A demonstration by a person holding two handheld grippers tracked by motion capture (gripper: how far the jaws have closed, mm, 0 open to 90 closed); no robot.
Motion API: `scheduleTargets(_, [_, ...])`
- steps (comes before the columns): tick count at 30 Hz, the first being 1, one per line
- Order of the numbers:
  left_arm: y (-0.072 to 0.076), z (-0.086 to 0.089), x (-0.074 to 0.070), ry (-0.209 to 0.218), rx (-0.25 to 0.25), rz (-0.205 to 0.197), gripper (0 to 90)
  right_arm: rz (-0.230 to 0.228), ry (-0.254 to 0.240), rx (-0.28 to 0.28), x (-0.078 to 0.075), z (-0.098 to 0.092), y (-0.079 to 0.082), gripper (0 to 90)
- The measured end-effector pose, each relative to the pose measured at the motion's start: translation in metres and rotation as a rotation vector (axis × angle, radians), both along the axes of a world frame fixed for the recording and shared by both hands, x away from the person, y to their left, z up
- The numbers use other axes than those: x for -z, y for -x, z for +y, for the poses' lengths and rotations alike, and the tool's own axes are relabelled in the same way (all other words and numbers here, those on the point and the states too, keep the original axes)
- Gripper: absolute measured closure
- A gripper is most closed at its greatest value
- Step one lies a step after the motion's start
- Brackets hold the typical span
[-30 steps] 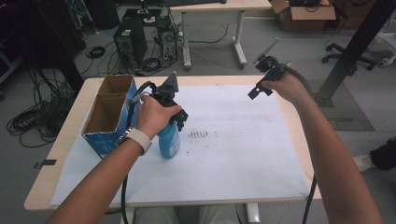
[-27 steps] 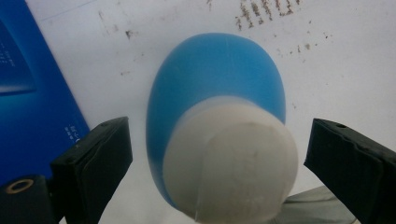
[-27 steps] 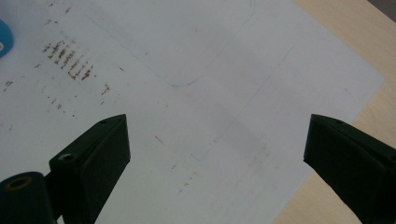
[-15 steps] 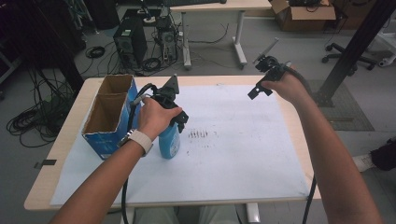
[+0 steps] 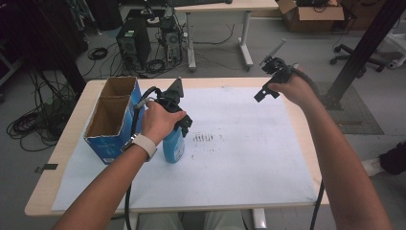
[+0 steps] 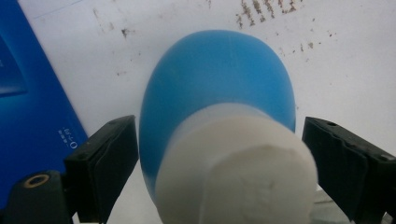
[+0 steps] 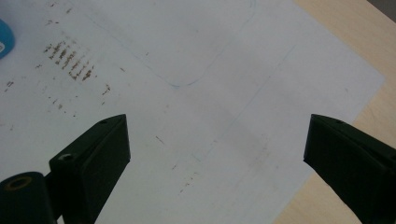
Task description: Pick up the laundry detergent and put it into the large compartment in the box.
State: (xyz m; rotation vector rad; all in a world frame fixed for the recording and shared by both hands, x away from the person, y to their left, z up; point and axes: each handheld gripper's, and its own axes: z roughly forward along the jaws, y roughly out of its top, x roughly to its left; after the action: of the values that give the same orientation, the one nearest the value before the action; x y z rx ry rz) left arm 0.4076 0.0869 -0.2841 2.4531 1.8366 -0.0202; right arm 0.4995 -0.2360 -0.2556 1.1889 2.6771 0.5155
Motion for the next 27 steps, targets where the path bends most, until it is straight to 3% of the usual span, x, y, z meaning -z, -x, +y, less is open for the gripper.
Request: scheduleTargets(27, [0.0001, 0.0018, 0.0000, -0.007, 0.004, -0.010, 26.9, 0.002, 0.000, 0.000, 0.0007, 0.0004, 0.0004, 7.1])
